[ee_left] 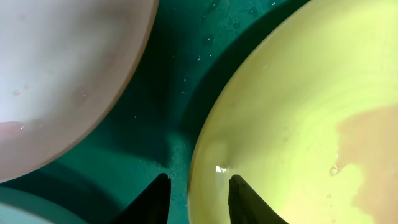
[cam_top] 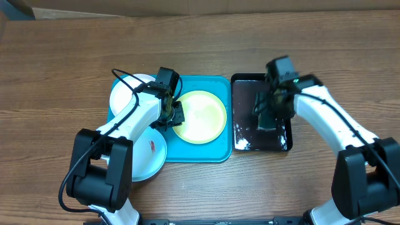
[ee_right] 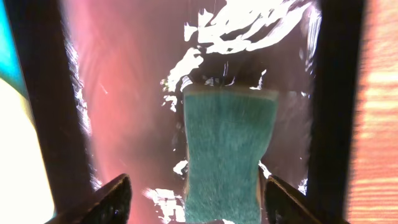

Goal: Clean dirty plates on tray and stack at the side
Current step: 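Place the sponge back in the black tray and lift right arm away, then lift the yellow plate with left gripper and carry it left off tray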

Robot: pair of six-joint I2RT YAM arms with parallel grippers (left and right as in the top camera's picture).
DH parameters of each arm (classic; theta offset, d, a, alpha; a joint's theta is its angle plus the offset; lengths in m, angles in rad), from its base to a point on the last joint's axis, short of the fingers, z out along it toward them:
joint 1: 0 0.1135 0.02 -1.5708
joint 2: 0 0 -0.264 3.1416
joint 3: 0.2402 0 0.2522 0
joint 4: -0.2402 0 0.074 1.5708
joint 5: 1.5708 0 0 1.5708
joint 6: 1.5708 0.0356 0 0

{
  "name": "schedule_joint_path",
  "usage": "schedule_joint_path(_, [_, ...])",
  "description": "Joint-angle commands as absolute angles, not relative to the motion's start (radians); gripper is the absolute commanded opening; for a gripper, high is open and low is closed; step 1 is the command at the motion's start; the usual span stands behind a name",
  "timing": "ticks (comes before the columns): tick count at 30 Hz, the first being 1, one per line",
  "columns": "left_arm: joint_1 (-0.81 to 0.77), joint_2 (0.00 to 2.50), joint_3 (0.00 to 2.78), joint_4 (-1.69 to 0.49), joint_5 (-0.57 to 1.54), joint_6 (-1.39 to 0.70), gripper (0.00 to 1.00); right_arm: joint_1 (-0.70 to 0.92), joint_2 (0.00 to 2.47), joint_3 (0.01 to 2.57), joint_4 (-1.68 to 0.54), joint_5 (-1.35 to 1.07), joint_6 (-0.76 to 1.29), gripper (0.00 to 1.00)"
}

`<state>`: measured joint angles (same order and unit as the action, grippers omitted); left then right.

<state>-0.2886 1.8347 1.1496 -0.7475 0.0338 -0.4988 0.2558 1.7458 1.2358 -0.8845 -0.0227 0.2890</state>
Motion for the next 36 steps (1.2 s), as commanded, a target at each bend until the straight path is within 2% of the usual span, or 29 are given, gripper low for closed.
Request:
schedule_joint_path(1, [-0.296,1.846,1.139,-0.748,0.042,-0.494,0.33,0.177,1.743,1.398,-0.955,-0.046,0.299,0.74])
schedule_joint_path(5, [-0.300,1.846,1.124,-0.741,0.041,-0.496,0.33,0.067,1.743,1.457,-0.998,-0.047,0.300,0.75])
schedule_joint_path(7, [-0.302,1.846,1.110,-0.722,0.041,-0.496,0.27,0.014,1.743,1.456,-1.003,-0.047,0.303,0.75])
schedule_joint_path(9, [-0.302,1.846,1.094,-0.701,0.042,-0.499,0.23,-0.034,1.744,1.453,-1.015,-0.046,0.303,0.83])
schedule_joint_path(11, [-0.302,1.846,1.082,-0.686,0.042,-0.506,0.22,-0.074,1.744,1.453,-1.023,-0.046,0.303,0.92])
schedule_joint_path(12, [-0.302,1.846,1.079,-0.681,0.043,-0.506,0.22,-0.090,1.744,1.453,-1.024,-0.046,0.303,1.00])
schedule_joint_path(14, [-0.302,1.846,1.078,-0.677,0.046,-0.506,0.17,-0.115,1.744,1.453,-1.024,-0.046,0.303,1.00])
schedule_joint_path(16, [-0.302,1.846,1.080,-0.675,0.049,-0.504,0.04,-0.135,1.744,1.453,-1.019,-0.046,0.303,1.00])
schedule_joint_path(30, [-0.266,1.834,1.345,-0.880,0.014,-0.402,0.04,-0.152,1.744,1.453,-1.019,-0.046,0.303,1.00])
schedule_joint_path(36, [-0.266,1.834,1.456,-0.942,-0.064,-0.391,0.04,-0.152,1.744,1.453,-1.019,-0.046,0.303,1.00])
